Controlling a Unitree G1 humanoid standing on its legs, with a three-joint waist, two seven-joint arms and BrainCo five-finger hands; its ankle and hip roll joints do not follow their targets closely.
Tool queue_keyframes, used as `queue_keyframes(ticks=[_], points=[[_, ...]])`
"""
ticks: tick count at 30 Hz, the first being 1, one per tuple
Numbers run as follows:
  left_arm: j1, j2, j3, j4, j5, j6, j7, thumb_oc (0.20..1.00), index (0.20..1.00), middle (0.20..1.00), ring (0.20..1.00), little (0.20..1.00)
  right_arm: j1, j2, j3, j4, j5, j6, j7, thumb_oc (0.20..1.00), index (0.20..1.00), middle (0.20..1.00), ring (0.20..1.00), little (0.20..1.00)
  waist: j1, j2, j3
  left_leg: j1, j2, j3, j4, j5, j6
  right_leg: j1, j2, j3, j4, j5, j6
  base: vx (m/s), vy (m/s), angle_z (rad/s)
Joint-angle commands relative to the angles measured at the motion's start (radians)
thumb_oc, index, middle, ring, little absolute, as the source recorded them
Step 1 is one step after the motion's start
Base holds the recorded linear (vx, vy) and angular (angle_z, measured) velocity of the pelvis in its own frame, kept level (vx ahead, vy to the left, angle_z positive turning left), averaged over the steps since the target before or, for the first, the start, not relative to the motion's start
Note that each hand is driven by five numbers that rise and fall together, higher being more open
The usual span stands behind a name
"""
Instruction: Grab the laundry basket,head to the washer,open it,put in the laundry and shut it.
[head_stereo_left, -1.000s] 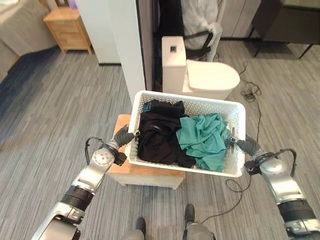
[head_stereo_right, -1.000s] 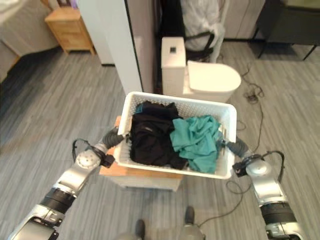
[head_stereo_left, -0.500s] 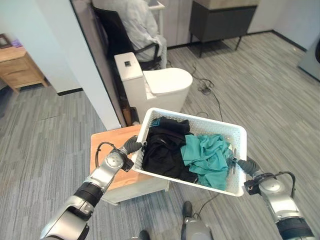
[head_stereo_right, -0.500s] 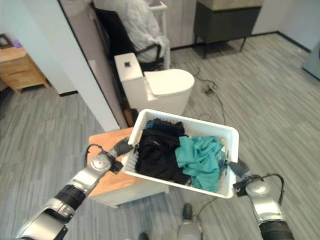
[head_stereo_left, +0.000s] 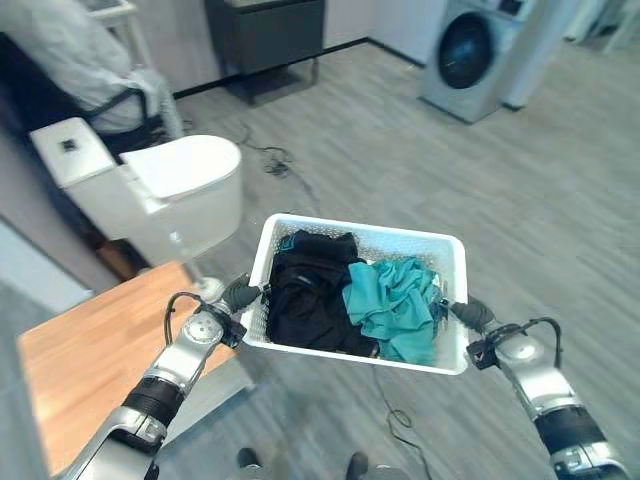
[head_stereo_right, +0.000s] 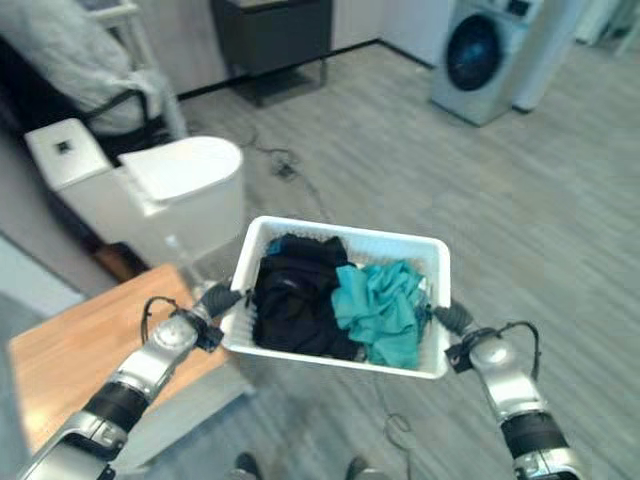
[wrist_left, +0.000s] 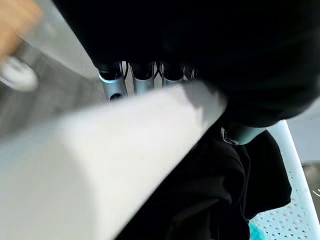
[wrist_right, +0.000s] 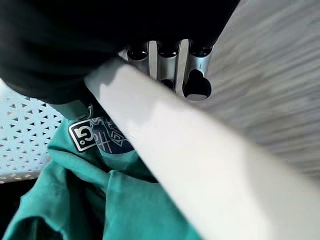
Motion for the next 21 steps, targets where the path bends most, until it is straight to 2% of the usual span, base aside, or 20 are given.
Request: queue_keyframes(ticks=[1, 2, 3, 5, 6, 8, 10, 12, 21], points=[[-0.074, 0.025, 0.081, -0.014, -0.036, -0.11, 0.033, 0.2, 0.2, 0.2, 0.2, 0.2, -0.062, -0.111, -0.094, -0.031, 0.064, -0.08, -0.032, 0.2, 0.2, 0.2, 0.2, 0.2, 0.034, 0.017, -0.015, -0.16, -0.031, -0.223, 0.023, 0.0, -0.077, 0.096, -0.074, -0.024, -0.041, -0.078, 0.105, -0.14, -0.136, -0.31], [-0.071, 0.029, 0.084, -0.021, -0.035, -0.115, 0.039, 0.2, 0.2, 0.2, 0.2, 0.2, -0.071, -0.123, -0.085, -0.032, 0.077, -0.088, -0.032, 0.2, 0.2, 0.2, 0.2, 0.2, 0.057, 0.009, -0.003, -0.165, -0.078, -0.369, 0.03, -0.034, -0.069, 0.088, -0.064, 0.003, -0.047, -0.067, 0.097, -0.03, -0.13, -0.22], [-0.057, 0.033, 0.086, -0.032, -0.034, -0.119, 0.037, 0.2, 0.2, 0.2, 0.2, 0.2, -0.078, -0.126, -0.079, -0.03, 0.089, -0.093, -0.027, 0.2, 0.2, 0.2, 0.2, 0.2, 0.071, 0.007, 0.006, -0.165, -0.119, -0.475, 0.039, -0.062, -0.062, 0.086, -0.056, 0.025, -0.049, -0.06, 0.091, -0.04, -0.158, -0.3], [-0.038, 0.036, 0.092, -0.054, -0.033, -0.127, 0.047, 0.2, 0.2, 0.2, 0.2, 0.2, -0.103, -0.122, -0.061, -0.016, 0.108, -0.103, -0.03, 0.2, 0.2, 0.2, 0.2, 0.2, 0.082, 0.006, 0.007, -0.166, -0.193, -0.601, 0.052, -0.103, -0.049, 0.08, -0.035, 0.062, -0.058, -0.048, 0.085, 0.0, -0.077, -0.67], [-0.023, 0.035, 0.104, -0.065, -0.03, -0.127, 0.047, 0.2, 0.2, 0.2, 0.2, 0.2, -0.118, -0.117, -0.05, -0.01, 0.107, -0.105, -0.027, 0.2, 0.2, 0.2, 0.2, 0.2, 0.086, 0.012, 0.001, -0.159, -0.217, -0.629, 0.04, -0.118, -0.035, 0.075, -0.018, 0.081, -0.056, -0.052, 0.081, 0.05, -0.023, -0.79], [0.001, 0.036, 0.122, -0.079, -0.029, -0.127, 0.049, 0.2, 0.2, 0.2, 0.2, 0.2, -0.123, -0.098, -0.049, -0.005, 0.119, -0.102, -0.025, 0.2, 0.2, 0.2, 0.2, 0.2, 0.08, 0.02, -0.012, -0.143, -0.223, -0.625, 0.032, -0.119, -0.017, 0.078, 0.003, 0.112, -0.053, -0.053, 0.075, 0.06, 0.018, -0.67], [0.021, 0.043, 0.136, -0.087, -0.026, -0.13, 0.049, 0.2, 0.2, 0.2, 0.2, 0.2, -0.125, -0.076, -0.043, 0.0, 0.131, -0.111, -0.028, 0.2, 0.2, 0.2, 0.2, 0.2, 0.085, 0.018, -0.019, -0.143, -0.249, -0.657, 0.059, -0.131, -0.014, 0.078, 0.008, 0.142, -0.05, -0.056, 0.07, 0.07, 0.035, -0.66], [0.012, 0.049, 0.13, -0.082, -0.018, -0.124, 0.046, 0.2, 0.2, 0.2, 0.2, 0.2, -0.101, -0.067, -0.056, -0.005, 0.136, -0.103, -0.024, 0.2, 0.2, 0.2, 0.2, 0.2, 0.071, 0.017, -0.016, -0.144, -0.242, -0.628, 0.072, -0.125, -0.016, 0.083, 0.012, 0.147, -0.04, -0.068, 0.062, 0.06, 0.02, -0.31], [0.057, 0.052, 0.152, -0.096, -0.002, -0.12, 0.031, 0.2, 0.2, 0.2, 0.2, 0.2, -0.042, -0.06, -0.063, -0.058, 0.134, -0.096, 0.017, 0.2, 0.2, 0.2, 0.2, 0.2, 0.048, 0.029, -0.044, -0.075, -0.24, -0.598, -0.014, -0.113, 0.001, 0.09, 0.011, 0.179, -0.066, -0.054, 0.068, 0.06, 0.004, -0.09]])
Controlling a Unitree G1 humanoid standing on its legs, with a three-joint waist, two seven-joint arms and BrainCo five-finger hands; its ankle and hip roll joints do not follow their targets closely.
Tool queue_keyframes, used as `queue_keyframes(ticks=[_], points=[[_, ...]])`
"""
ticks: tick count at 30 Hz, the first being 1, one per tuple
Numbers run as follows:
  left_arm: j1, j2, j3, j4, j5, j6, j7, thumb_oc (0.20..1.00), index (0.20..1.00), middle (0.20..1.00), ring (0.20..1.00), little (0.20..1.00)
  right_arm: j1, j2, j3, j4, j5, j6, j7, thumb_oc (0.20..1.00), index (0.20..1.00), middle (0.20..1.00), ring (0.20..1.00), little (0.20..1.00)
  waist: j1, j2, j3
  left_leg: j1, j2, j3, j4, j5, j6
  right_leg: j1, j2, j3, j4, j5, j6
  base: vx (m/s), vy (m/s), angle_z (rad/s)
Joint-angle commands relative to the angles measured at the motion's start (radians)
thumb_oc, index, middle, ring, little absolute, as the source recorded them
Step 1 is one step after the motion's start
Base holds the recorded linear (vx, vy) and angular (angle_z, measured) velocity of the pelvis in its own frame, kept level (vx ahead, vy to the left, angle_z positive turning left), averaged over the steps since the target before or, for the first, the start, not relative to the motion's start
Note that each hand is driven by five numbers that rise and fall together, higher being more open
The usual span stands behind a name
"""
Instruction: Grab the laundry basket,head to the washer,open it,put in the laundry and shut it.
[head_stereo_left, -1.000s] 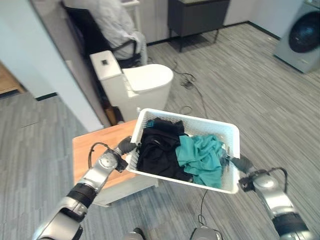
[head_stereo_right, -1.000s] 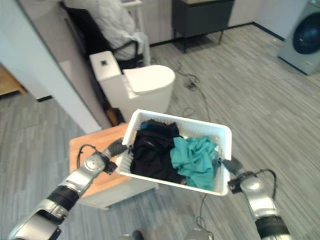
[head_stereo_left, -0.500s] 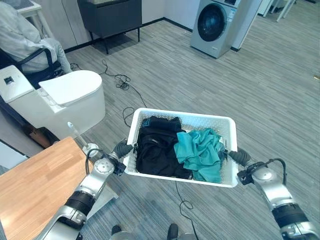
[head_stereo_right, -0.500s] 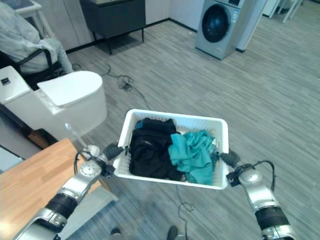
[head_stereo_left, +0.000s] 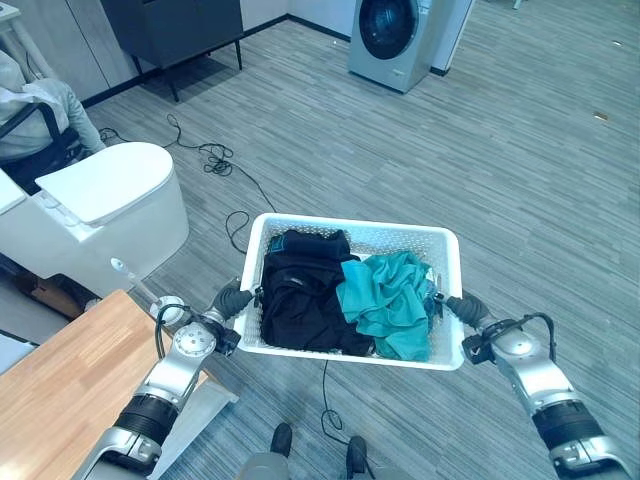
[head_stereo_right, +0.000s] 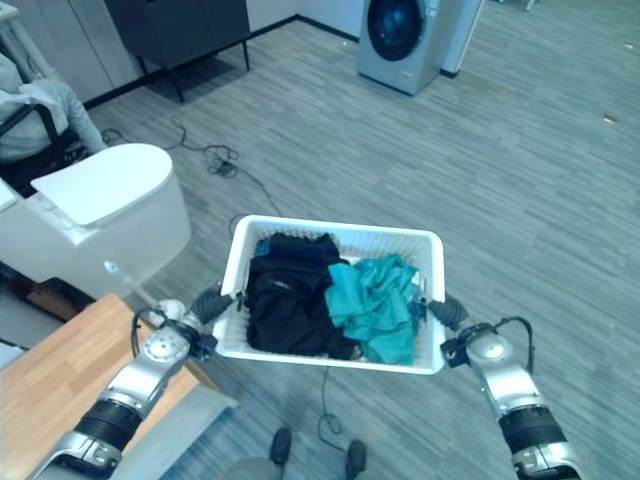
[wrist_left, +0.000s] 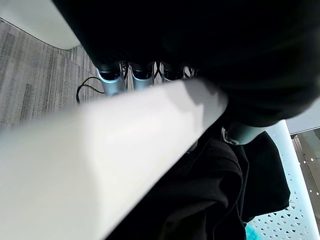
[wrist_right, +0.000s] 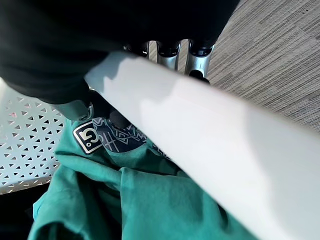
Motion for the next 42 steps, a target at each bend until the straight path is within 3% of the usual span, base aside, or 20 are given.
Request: queue_keyframes(ticks=[1, 4, 6, 8, 10, 13, 16, 19, 21, 22, 23, 25, 27, 28, 29, 31, 33, 34, 37, 42], points=[[-0.037, 0.043, 0.077, -0.018, -0.007, -0.093, 0.007, 0.2, 0.2, 0.2, 0.2, 0.2, -0.006, -0.076, -0.098, -0.073, 0.046, -0.082, 0.011, 0.2, 0.2, 0.2, 0.2, 0.2, -0.02, 0.006, -0.104, -0.056, -0.012, -0.012, 0.078, -0.093, -0.009, 0.021, -0.002, -0.028, 0.119, -0.166, 0.025, 0.05, -0.025, -0.08], [-0.039, 0.044, 0.076, -0.015, -0.004, -0.093, 0.005, 0.2, 0.2, 0.2, 0.2, 0.2, 0.014, -0.08, -0.108, -0.086, 0.042, -0.08, 0.016, 0.2, 0.2, 0.2, 0.2, 0.2, -0.026, 0.005, -0.103, -0.052, -0.007, -0.009, 0.081, -0.095, -0.011, 0.021, 0.001, -0.021, 0.125, -0.172, 0.021, 0.06, -0.056, -0.02], [-0.074, 0.048, 0.067, 0.003, 0.001, -0.091, 0.011, 0.2, 0.2, 0.2, 0.2, 0.2, 0.043, -0.098, -0.129, -0.109, 0.051, -0.081, 0.018, 0.2, 0.2, 0.2, 0.2, 0.2, -0.037, -0.009, -0.083, -0.077, -0.006, -0.016, 0.167, -0.122, -0.025, 0.024, 0.013, -0.009, 0.144, -0.196, 0.002, 0.08, -0.14, -0.01], [-0.1, 0.049, 0.059, 0.007, 0.001, -0.091, 0.012, 0.2, 0.2, 0.2, 0.2, 0.2, 0.047, -0.113, -0.136, -0.126, 0.061, -0.083, 0.015, 0.2, 0.2, 0.2, 0.2, 0.2, -0.033, -0.021, -0.052, -0.174, -0.018, -0.022, 0.359, -0.127, -0.038, 0.031, 0.023, -0.014, 0.156, -0.208, -0.018, 0.01, -0.144, 0.14], [-0.11, 0.045, 0.055, 0.007, -0.003, -0.095, 0.022, 0.2, 0.2, 0.2, 0.2, 0.2, 0.037, -0.125, -0.123, -0.132, 0.063, -0.089, 0.008, 0.2, 0.2, 0.2, 0.2, 0.2, -0.021, -0.023, -0.019, -0.269, -0.024, -0.025, 0.534, -0.086, -0.039, 0.05, 0.031, -0.018, 0.166, -0.224, -0.034, 0.08, -0.11, 0.32], [-0.126, 0.047, 0.058, 0.008, -0.021, -0.089, 0.032, 0.2, 0.2, 0.2, 0.2, 0.2, 0.067, -0.13, -0.145, -0.152, 0.074, -0.083, -0.006, 0.2, 0.2, 0.2, 0.2, 0.2, -0.017, -0.022, -0.024, -0.361, 0.027, 0.034, 0.427, -0.086, -0.034, 0.096, 0.042, -0.041, 0.144, -0.263, -0.027, 0.31, -0.025, 0.19], [-0.139, 0.053, 0.044, 0.022, -0.023, -0.096, 0.043, 0.2, 0.2, 0.2, 0.2, 0.2, 0.07, -0.116, -0.142, -0.149, 0.072, -0.106, -0.025, 0.2, 0.2, 0.2, 0.2, 0.2, 0.001, -0.026, -0.035, -0.406, 0.05, 0.058, 0.19, -0.018, -0.053, 0.148, 0.034, -0.054, 0.131, -0.304, -0.015, 0.44, 0.066, 0.22], [-0.129, 0.065, 0.05, 0.008, -0.027, -0.098, 0.04, 0.2, 0.2, 0.2, 0.2, 0.2, 0.074, -0.081, -0.143, -0.149, 0.066, -0.101, -0.02, 0.2, 0.2, 0.2, 0.2, 0.2, 0.013, -0.026, -0.065, -0.403, 0.025, 0.062, 0.23, 0.007, -0.04, 0.196, 0.01, -0.042, 0.16, -0.316, 0.009, 0.57, 0.148, 0.04], [-0.122, 0.072, 0.051, 0.0, -0.015, -0.1, 0.043, 0.2, 0.2, 0.2, 0.2, 0.2, 0.075, -0.054, -0.142, -0.148, 0.057, -0.104, -0.027, 0.2, 0.2, 0.2, 0.2, 0.2, 0.016, -0.045, -0.081, -0.379, -0.006, 0.097, 0.274, -0.028, -0.009, 0.184, -0.024, -0.031, 0.265, -0.263, 0.036, 0.65, 0.244, -0.44], [-0.104, 0.085, 0.059, -0.003, -0.01, -0.097, 0.04, 0.2, 0.2, 0.2, 0.2, 0.2, 0.069, -0.029, -0.135, -0.145, 0.037, -0.104, -0.022, 0.2, 0.2, 0.2, 0.2, 0.2, 0.013, -0.049, -0.084, -0.314, -0.036, 0.132, 0.267, -0.079, 0.036, 0.107, -0.06, -0.02, 0.49, -0.105, 0.081, 0.49, 0.225, -0.44], [-0.103, 0.085, 0.06, -0.004, -0.01, -0.096, 0.039, 0.2, 0.2, 0.2, 0.2, 0.2, 0.068, -0.029, -0.134, -0.145, 0.036, -0.104, -0.022, 0.2, 0.2, 0.2, 0.2, 0.2, 0.015, -0.047, -0.086, -0.316, -0.033, 0.134, 0.263, -0.075, 0.037, 0.1, -0.059, -0.017, 0.493, -0.104, 0.081, 0.46, 0.233, -0.32], [-0.086, 0.092, 0.065, -0.006, -0.007, -0.09, 0.035, 0.2, 0.2, 0.2, 0.2, 0.2, 0.052, -0.013, -0.126, -0.122, 0.017, -0.103, -0.023, 0.2, 0.2, 0.2, 0.2, 0.2, 0.003, -0.031, -0.08, -0.25, -0.041, 0.161, 0.244, -0.106, 0.066, 0.03, -0.08, -0.028, 0.656, 0.01, 0.105, 0.36, 0.191, -0.13], [-0.091, 0.098, 0.062, -0.004, -0.007, -0.079, 0.032, 0.2, 0.2, 0.2, 0.2, 0.2, 0.041, -0.005, -0.13, -0.104, 0.005, -0.095, -0.029, 0.2, 0.2, 0.2, 0.2, 0.2, -0.018, 0.005, -0.064, -0.166, -0.026, 0.18, 0.211, -0.127, 0.076, -0.068, -0.122, -0.105, 0.766, 0.024, 0.1, 0.34, 0.189, -0.05], [-0.091, 0.099, 0.062, -0.004, -0.007, -0.079, 0.032, 0.2, 0.2, 0.2, 0.2, 0.2, 0.04, -0.005, -0.13, -0.104, 0.005, -0.095, -0.029, 0.2, 0.2, 0.2, 0.2, 0.2, -0.019, 0.004, -0.063, -0.165, -0.028, 0.18, 0.21, -0.126, 0.076, -0.067, -0.124, -0.105, 0.768, 0.023, 0.1, 0.43, 0.112, 0.08], [-0.103, 0.094, 0.055, 0.003, -0.015, -0.072, 0.025, 0.2, 0.2, 0.2, 0.2, 0.2, 0.037, -0.006, -0.144, -0.089, 0.001, -0.086, -0.037, 0.2, 0.2, 0.2, 0.2, 0.2, -0.044, 0.029, -0.05, -0.098, -0.02, 0.19, 0.195, -0.146, 0.056, -0.127, -0.158, -0.215, 0.722, -0.044, 0.083, 0.41, 0.027, 0.09], [-0.112, 0.094, 0.049, 0.015, -0.014, -0.07, 0.021, 0.2, 0.2, 0.2, 0.2, 0.2, 0.035, -0.009, -0.157, -0.078, 0.008, -0.084, -0.044, 0.2, 0.2, 0.2, 0.2, 0.2, -0.064, 0.035, -0.043, -0.061, -0.015, 0.198, 0.196, -0.157, 0.028, -0.166, -0.168, -0.282, 0.614, -0.083, 0.078, 0.45, -0.045, 0.19], [-0.111, 0.105, 0.055, 0.019, -0.007, -0.069, 0.018, 0.2, 0.2, 0.2, 0.2, 0.2, 0.037, -0.015, -0.17, -0.075, 0.013, -0.082, -0.048, 0.2, 0.2, 0.2, 0.2, 0.2, -0.079, 0.033, -0.044, -0.015, -0.013, 0.189, 0.202, -0.206, -0.002, -0.175, -0.173, -0.318, 0.442, -0.116, 0.083, 0.4, -0.151, 0.36], [-0.107, 0.106, 0.061, 0.016, -0.002, -0.069, 0.017, 0.2, 0.2, 0.2, 0.2, 0.2, 0.042, -0.018, -0.177, -0.075, 0.014, -0.081, -0.05, 0.2, 0.2, 0.2, 0.2, 0.2, -0.084, 0.029, -0.043, -0.006, -0.013, 0.194, 0.206, -0.219, -0.008, -0.186, -0.178, -0.33, 0.342, -0.097, 0.081, 0.41, -0.176, 0.29], [-0.095, 0.096, 0.082, 0.026, 0.014, -0.079, 0.023, 0.2, 0.2, 0.2, 0.2, 0.2, 0.062, -0.022, -0.201, -0.076, 0.009, -0.074, -0.047, 0.2, 0.2, 0.2, 0.2, 0.2, -0.101, 0.032, -0.042, 0.062, -0.002, 0.185, 0.216, -0.284, -0.03, -0.226, -0.19, -0.27, 0.107, -0.008, 0.126, 0.42, -0.16, 0.29], [-0.089, 0.075, 0.088, 0.05, 0.037, -0.084, 0.022, 0.2, 0.2, 0.2, 0.2, 0.2, 0.085, -0.012, -0.214, -0.073, -0.004, -0.07, -0.037, 0.2, 0.2, 0.2, 0.2, 0.2, -0.108, 0.037, -0.057, 0.174, 0.022, 0.198, 0.218, -0.316, -0.058, -0.26, -0.21, -0.328, 0.032, 0.059, 0.158, 0.45, -0.196, 0.2]])
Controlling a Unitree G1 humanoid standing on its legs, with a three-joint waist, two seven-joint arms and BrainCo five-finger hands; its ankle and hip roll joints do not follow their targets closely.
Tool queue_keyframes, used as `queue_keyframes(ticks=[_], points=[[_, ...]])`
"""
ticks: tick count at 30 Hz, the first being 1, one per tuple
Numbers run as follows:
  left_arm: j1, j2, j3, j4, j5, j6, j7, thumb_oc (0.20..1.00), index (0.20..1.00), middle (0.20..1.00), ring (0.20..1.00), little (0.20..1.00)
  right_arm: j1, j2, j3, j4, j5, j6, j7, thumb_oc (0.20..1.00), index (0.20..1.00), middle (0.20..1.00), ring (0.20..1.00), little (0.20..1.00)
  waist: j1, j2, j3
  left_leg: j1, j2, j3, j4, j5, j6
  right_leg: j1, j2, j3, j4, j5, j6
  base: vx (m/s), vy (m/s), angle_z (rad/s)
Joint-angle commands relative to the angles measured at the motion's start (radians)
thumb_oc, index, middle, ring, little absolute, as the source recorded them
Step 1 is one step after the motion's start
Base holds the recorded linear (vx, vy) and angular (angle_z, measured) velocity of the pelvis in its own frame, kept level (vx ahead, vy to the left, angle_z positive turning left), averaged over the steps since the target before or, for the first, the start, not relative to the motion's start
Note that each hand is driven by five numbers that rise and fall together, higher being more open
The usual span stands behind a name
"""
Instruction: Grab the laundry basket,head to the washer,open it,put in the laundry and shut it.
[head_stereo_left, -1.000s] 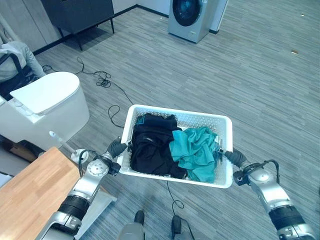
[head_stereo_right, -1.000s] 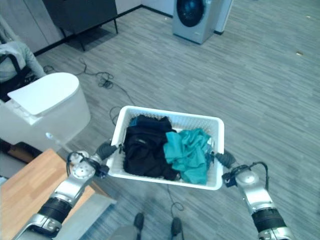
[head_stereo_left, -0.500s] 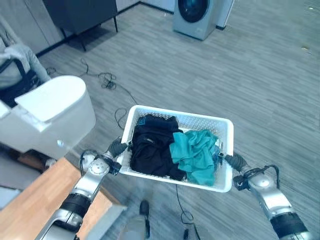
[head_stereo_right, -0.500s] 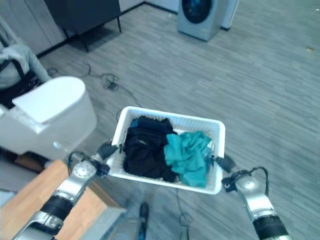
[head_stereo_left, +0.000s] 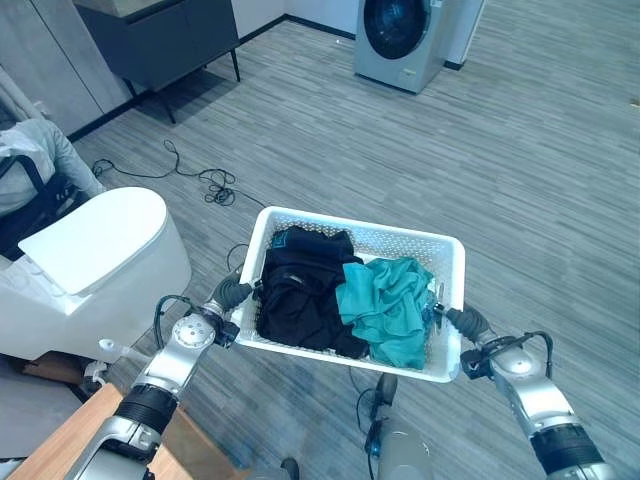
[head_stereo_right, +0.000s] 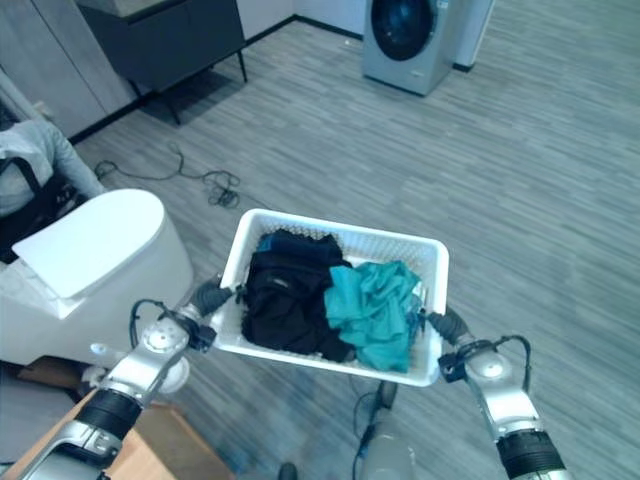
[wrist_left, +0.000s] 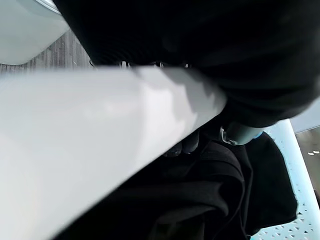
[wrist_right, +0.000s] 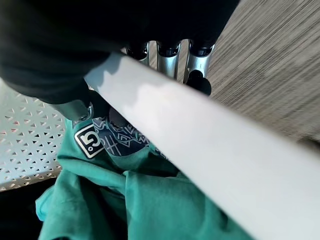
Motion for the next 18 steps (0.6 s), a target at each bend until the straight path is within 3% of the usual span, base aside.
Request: queue_keyframes(ticks=[1, 3, 4, 5, 6, 7, 8, 10, 11, 12, 15, 17, 18], points=[[-0.04, 0.088, 0.095, -0.01, 0.013, -0.071, 0.03, 0.2, 0.2, 0.2, 0.2, 0.2, -0.033, -0.068, -0.152, 0.002, 0.003, -0.066, -0.016, 0.2, 0.2, 0.2, 0.2, 0.2, -0.006, -0.023, -0.079, 0.012, -0.007, 0.117, 0.103, -0.031, -0.024, 0.062, -0.007, -0.012, -0.024, 0.008, 0.067, 0.53, -0.247, 0.12], [-0.036, 0.071, 0.085, -0.009, 0.003, -0.078, 0.032, 0.2, 0.2, 0.2, 0.2, 0.2, -0.032, -0.073, -0.139, 0.01, 0.003, -0.067, -0.016, 0.2, 0.2, 0.2, 0.2, 0.2, -0.025, -0.011, -0.1, 0.063, 0.026, 0.09, 0.114, -0.022, -0.038, 0.062, 0.035, 0.032, 0.033, 0.007, 0.048, 0.58, -0.282, 0.27], [-0.033, 0.065, 0.08, -0.012, -0.006, -0.082, 0.036, 0.2, 0.2, 0.2, 0.2, 0.2, -0.036, -0.082, -0.132, 0.007, 0.0, -0.07, -0.017, 0.2, 0.2, 0.2, 0.2, 0.2, -0.032, -0.001, -0.102, 0.066, 0.052, 0.082, 0.154, 0.007, -0.052, 0.059, 0.061, 0.053, 0.065, -0.008, 0.034, 0.55, -0.366, 0.17], [-0.045, 0.06, 0.07, -0.006, -0.016, -0.086, 0.045, 0.2, 0.2, 0.2, 0.2, 0.2, -0.043, -0.09, -0.119, 0.005, 0.003, -0.076, -0.024, 0.2, 0.2, 0.2, 0.2, 0.2, -0.044, 0.009, -0.104, 0.049, 0.096, 0.073, 0.245, 0.113, -0.065, 0.058, 0.107, 0.094, 0.127, -0.037, 0.0, 0.54, -0.535, -0.09], [-0.041, 0.065, 0.069, -0.014, -0.04, -0.074, 0.048, 0.2, 0.2, 0.2, 0.2, 0.2, -0.039, -0.096, -0.122, -0.014, 0.028, -0.079, -0.039, 0.2, 0.2, 0.2, 0.2, 0.2, -0.037, -0.003, -0.092, -0.066, 0.154, 0.05, 0.509, 0.255, -0.039, 0.093, 0.156, 0.132, 0.169, -0.101, -0.064, 0.53, -0.627, -0.14], [-0.039, 0.067, 0.075, -0.016, -0.046, -0.068, 0.053, 0.2, 0.2, 0.2, 0.2, 0.2, -0.048, -0.095, -0.111, -0.02, 0.047, -0.09, -0.05, 0.2, 0.2, 0.2, 0.2, 0.2, -0.024, -0.01, -0.09, -0.126, 0.156, 0.021, 0.658, 0.319, -0.029, 0.124, 0.188, 0.141, 0.164, -0.127, -0.097, 0.46, -0.578, -0.15], [-0.028, 0.07, 0.082, -0.028, -0.052, -0.062, 0.049, 0.2, 0.2, 0.2, 0.2, 0.2, -0.054, -0.099, -0.108, -0.027, 0.05, -0.086, -0.051, 0.2, 0.2, 0.2, 0.2, 0.2, -0.017, -0.01, -0.086, -0.178, 0.157, 0.004, 0.733, 0.327, -0.014, 0.148, 0.215, 0.154, 0.162, -0.151, -0.124, 0.25, -0.304, -0.16], [-0.03, 0.07, 0.079, -0.029, -0.056, -0.066, 0.057, 0.2, 0.2, 0.2, 0.2, 0.2, -0.061, -0.102, -0.107, -0.025, 0.055, -0.086, -0.064, 0.2, 0.2, 0.2, 0.2, 0.2, -0.011, -0.024, -0.082, -0.226, 0.157, 0.003, 0.786, 0.348, -0.005, 0.172, 0.225, 0.165, 0.157, -0.167, -0.143, 0.22, -0.255, -0.36], [-0.036, 0.071, 0.071, -0.034, -0.066, -0.063, 0.055, 0.2, 0.2, 0.2, 0.2, 0.2, -0.069, -0.106, -0.106, -0.024, 0.057, -0.087, -0.069, 0.2, 0.2, 0.2, 0.2, 0.2, 0.002, -0.028, -0.069, -0.288, 0.164, 0.009, 0.824, 0.324, 0.002, 0.2, 0.238, 0.173, 0.162, -0.186, -0.157, 0.32, -0.336, -0.27], [-0.047, 0.071, 0.063, -0.038, -0.076, -0.059, 0.055, 0.2, 0.2, 0.2, 0.2, 0.2, -0.079, -0.107, -0.103, -0.019, 0.066, -0.085, -0.077, 0.2, 0.2, 0.2, 0.2, 0.2, 0.012, -0.04, -0.06, -0.36, 0.164, 0.02, 0.823, 0.299, 0.007, 0.223, 0.237, 0.17, 0.155, -0.197, -0.161, 0.29, -0.243, -0.05], [-0.077, 0.061, 0.045, -0.036, -0.083, -0.06, 0.056, 0.2, 0.2, 0.2, 0.2, 0.2, -0.098, -0.106, -0.087, -0.007, 0.07, -0.082, -0.083, 0.2, 0.2, 0.2, 0.2, 0.2, 0.044, -0.045, -0.052, -0.463, 0.129, 0.081, 0.624, 0.252, 0.002, 0.28, 0.242, 0.172, 0.156, -0.237, -0.154, 0.34, -0.081, 0.06], [-0.1, 0.054, 0.036, -0.03, -0.075, -0.067, 0.058, 0.2, 0.2, 0.2, 0.2, 0.2, -0.103, -0.104, -0.077, -0.009, 0.068, -0.089, -0.081, 0.2, 0.2, 0.2, 0.2, 0.2, 0.064, -0.034, -0.057, -0.469, 0.115, 0.098, 0.333, 0.262, -0.012, 0.321, 0.246, 0.17, 0.161, -0.272, -0.132, 0.44, 0.059, -0.21], [-0.118, 0.047, 0.025, -0.02, -0.073, -0.068, 0.06, 0.2, 0.2, 0.2, 0.2, 0.2, -0.114, -0.1, -0.069, -0.004, 0.069, -0.094, -0.084, 0.2, 0.2, 0.2, 0.2, 0.2, 0.074, -0.029, -0.059, -0.447, 0.102, 0.094, 0.177, 0.306, -0.022, 0.342, 0.245, 0.168, 0.162, -0.283, -0.126, 0.43, 0.078, -0.12]])
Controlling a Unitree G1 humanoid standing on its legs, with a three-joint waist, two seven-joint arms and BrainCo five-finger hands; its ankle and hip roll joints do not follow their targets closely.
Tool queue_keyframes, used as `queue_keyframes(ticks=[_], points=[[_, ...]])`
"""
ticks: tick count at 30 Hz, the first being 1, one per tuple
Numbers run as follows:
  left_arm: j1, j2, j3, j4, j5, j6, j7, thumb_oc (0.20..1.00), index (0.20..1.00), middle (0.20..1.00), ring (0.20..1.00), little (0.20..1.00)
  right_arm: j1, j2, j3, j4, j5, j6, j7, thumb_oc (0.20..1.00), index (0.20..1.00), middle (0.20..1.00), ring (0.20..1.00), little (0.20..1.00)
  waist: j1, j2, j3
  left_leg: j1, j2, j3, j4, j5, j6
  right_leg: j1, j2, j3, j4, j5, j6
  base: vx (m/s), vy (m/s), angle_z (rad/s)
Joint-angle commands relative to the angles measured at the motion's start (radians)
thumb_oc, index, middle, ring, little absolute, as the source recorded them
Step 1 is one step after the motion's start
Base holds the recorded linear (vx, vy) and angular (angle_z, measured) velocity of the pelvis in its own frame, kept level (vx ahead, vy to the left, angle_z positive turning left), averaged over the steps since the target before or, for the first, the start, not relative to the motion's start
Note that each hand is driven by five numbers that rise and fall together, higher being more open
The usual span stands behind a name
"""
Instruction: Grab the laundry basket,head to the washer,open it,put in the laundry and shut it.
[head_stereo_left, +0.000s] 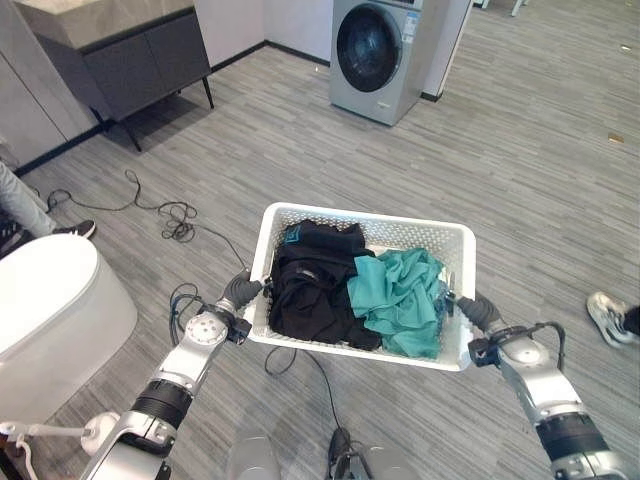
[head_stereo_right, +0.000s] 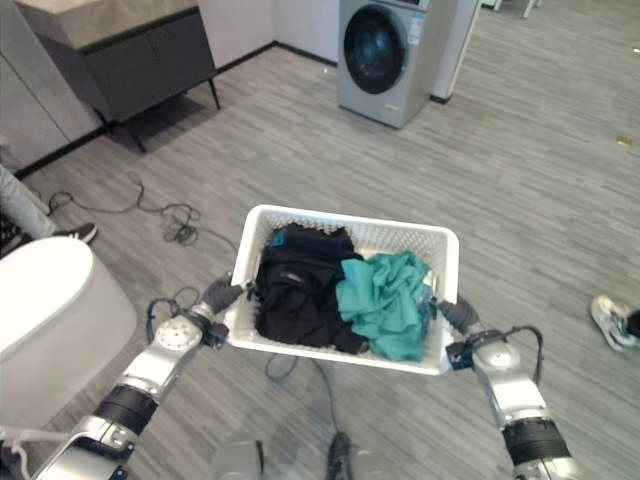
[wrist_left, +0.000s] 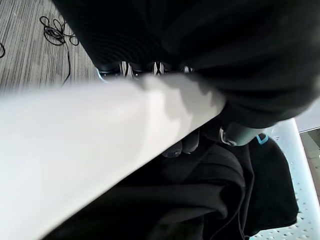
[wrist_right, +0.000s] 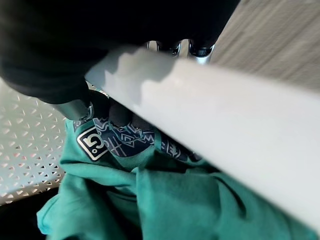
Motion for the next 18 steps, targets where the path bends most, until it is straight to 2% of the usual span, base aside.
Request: queue_keyframes(ticks=[1, 3, 4, 5, 8, 10, 11, 12, 13, 14, 15, 16, 17, 18], points=[[-0.084, 0.069, 0.021, -0.03, -0.037, -0.071, 0.048, 0.2, 0.2, 0.2, 0.2, 0.2, -0.056, -0.073, -0.051, -0.008, 0.034, -0.097, -0.034, 0.2, 0.2, 0.2, 0.2, 0.2, 0.053, 0.031, -0.075, 0.03, -0.024, -0.004, -0.45, 0.128, 0.017, 0.06, 0.011, 0.097, 0.035, -0.115, 0.13, 0.42, 0.068, 0.02], [-0.103, 0.061, 0.007, -0.02, -0.036, -0.073, 0.051, 0.2, 0.2, 0.2, 0.2, 0.2, -0.076, -0.063, -0.039, 0.014, 0.039, -0.108, -0.043, 0.2, 0.2, 0.2, 0.2, 0.2, 0.065, 0.033, -0.073, 0.026, -0.047, -0.029, -0.584, 0.146, 0.009, 0.098, 0.015, 0.105, 0.045, -0.154, 0.133, 0.46, 0.059, 0.14], [-0.108, 0.058, 0.007, -0.016, -0.038, -0.076, 0.056, 0.2, 0.2, 0.2, 0.2, 0.2, -0.087, -0.051, -0.027, 0.023, 0.039, -0.112, -0.047, 0.2, 0.2, 0.2, 0.2, 0.2, 0.073, 0.036, -0.074, 0.013, -0.054, -0.041, -0.608, 0.15, 0.004, 0.124, 0.019, 0.115, 0.045, -0.172, 0.132, 0.67, 0.115, 0.05], [-0.101, 0.062, 0.018, -0.01, -0.049, -0.075, 0.06, 0.2, 0.2, 0.2, 0.2, 0.2, -0.1, -0.036, -0.006, 0.034, 0.035, -0.106, -0.037, 0.2, 0.2, 0.2, 0.2, 0.2, 0.088, 0.04, -0.085, 0.022, -0.062, -0.078, -0.62, 0.148, 0.007, 0.155, 0.021, 0.147, 0.058, -0.206, 0.137, 0.52, 0.096, -0.03], [-0.091, 0.067, 0.022, -0.001, -0.054, -0.078, 0.062, 0.2, 0.2, 0.2, 0.2, 0.2, -0.105, -0.017, 0.008, 0.042, 0.027, -0.108, -0.028, 0.2, 0.2, 0.2, 0.2, 0.2, 0.104, 0.037, -0.106, 0.04, -0.083, -0.103, -0.575, 0.173, 0.024, 0.193, 0.005, 0.173, 0.089, -0.215, 0.151, 0.54, 0.138, -0.35], [-0.075, 0.083, 0.023, 0.005, -0.049, -0.078, 0.065, 0.2, 0.2, 0.2, 0.2, 0.2, -0.085, 0.005, 0.007, 0.039, 0.023, -0.106, -0.022, 0.2, 0.2, 0.2, 0.2, 0.2, 0.11, 0.016, -0.122, 0.055, -0.122, -0.085, -0.516, 0.153, 0.057, 0.166, -0.044, 0.183, 0.221, -0.122, 0.193, 0.52, 0.219, -0.39], [-0.071, 0.088, 0.025, 0.012, -0.04, -0.076, 0.068, 0.2, 0.2, 0.2, 0.2, 0.2, -0.089, 0.015, 0.012, 0.049, 0.016, -0.107, -0.022, 0.2, 0.2, 0.2, 0.2, 0.2, 0.113, 0.008, -0.13, 0.078, -0.144, -0.076, -0.511, 0.133, 0.078, 0.139, -0.072, 0.19, 0.307, -0.052, 0.219, 0.31, 0.156, -0.33], [-0.071, 0.088, 0.025, 0.012, -0.04, -0.076, 0.068, 0.2, 0.2, 0.2, 0.2, 0.2, -0.089, 0.015, 0.012, 0.049, 0.016, -0.107, -0.022, 0.2, 0.2, 0.2, 0.2, 0.2, 0.114, 0.008, -0.131, 0.077, -0.143, -0.076, -0.511, 0.133, 0.078, 0.137, -0.071, 0.191, 0.308, -0.051, 0.219, 0.49, 0.295, -0.31], [-0.054, 0.104, 0.026, 0.005, -0.032, -0.074, 0.063, 0.2, 0.2, 0.2, 0.2, 0.2, -0.102, 0.025, 0.013, 0.065, -0.001, -0.104, -0.02, 0.2, 0.2, 0.2, 0.2, 0.2, 0.112, 0.006, -0.132, 0.135, -0.177, -0.051, -0.513, 0.087, 0.125, 0.068, -0.14, 0.195, 0.518, 0.135, 0.261, 0.44, 0.288, -0.12], [-0.047, 0.109, 0.025, 0.002, -0.032, -0.071, 0.061, 0.2, 0.2, 0.2, 0.2, 0.2, -0.107, 0.029, 0.016, 0.068, -0.006, -0.102, -0.02, 0.2, 0.2, 0.2, 0.2, 0.2, 0.106, 0.017, -0.13, 0.162, -0.179, -0.043, -0.52, 0.071, 0.141, 0.04, -0.16, 0.175, 0.58, 0.168, 0.261, 0.59, 0.384, -0.13], [-0.043, 0.113, 0.028, 0.005, -0.035, -0.069, 0.065, 0.2, 0.2, 0.2, 0.2, 0.2, -0.117, 0.038, 0.024, 0.08, -0.013, -0.103, -0.023, 0.2, 0.2, 0.2, 0.2, 0.2, 0.101, 0.03, -0.129, 0.201, -0.182, -0.029, -0.531, 0.05, 0.155, 0.005, -0.194, 0.144, 0.631, 0.189, 0.267, 0.41, 0.251, 0.03], [-0.038, 0.118, 0.033, -0.003, -0.036, -0.066, 0.064, 0.2, 0.2, 0.2, 0.2, 0.2, -0.121, 0.042, 0.024, 0.079, -0.014, -0.101, -0.02, 0.2, 0.2, 0.2, 0.2, 0.2, 0.096, 0.04, -0.122, 0.238, -0.183, -0.022, -0.542, 0.038, 0.166, -0.039, -0.22, 0.122, 0.669, 0.179, 0.261, 0.42, 0.205, -0.15], [-0.038, 0.118, 0.036, -0.005, -0.04, -0.064, 0.066, 0.2, 0.2, 0.2, 0.2, 0.2, -0.121, 0.043, 0.028, 0.078, -0.017, -0.098, -0.018, 0.2, 0.2, 0.2, 0.2, 0.2, 0.085, 0.045, -0.112, 0.27, -0.185, -0.021, -0.556, 0.027, 0.167, -0.089, -0.229, 0.106, 0.664, 0.127, 0.244, 0.53, 0.119, -0.22], [-0.039, 0.115, 0.036, -0.004, -0.042, -0.063, 0.065, 0.2, 0.2, 0.2, 0.2, 0.2, -0.117, 0.038, 0.029, 0.077, -0.016, -0.097, -0.012, 0.2, 0.2, 0.2, 0.2, 0.2, 0.056, 0.058, -0.095, 0.318, -0.186, -0.029, -0.567, 0.007, 0.157, -0.163, -0.197, 0.08, 0.575, 0.054, 0.231, 0.4, 0.042, -0.32]])
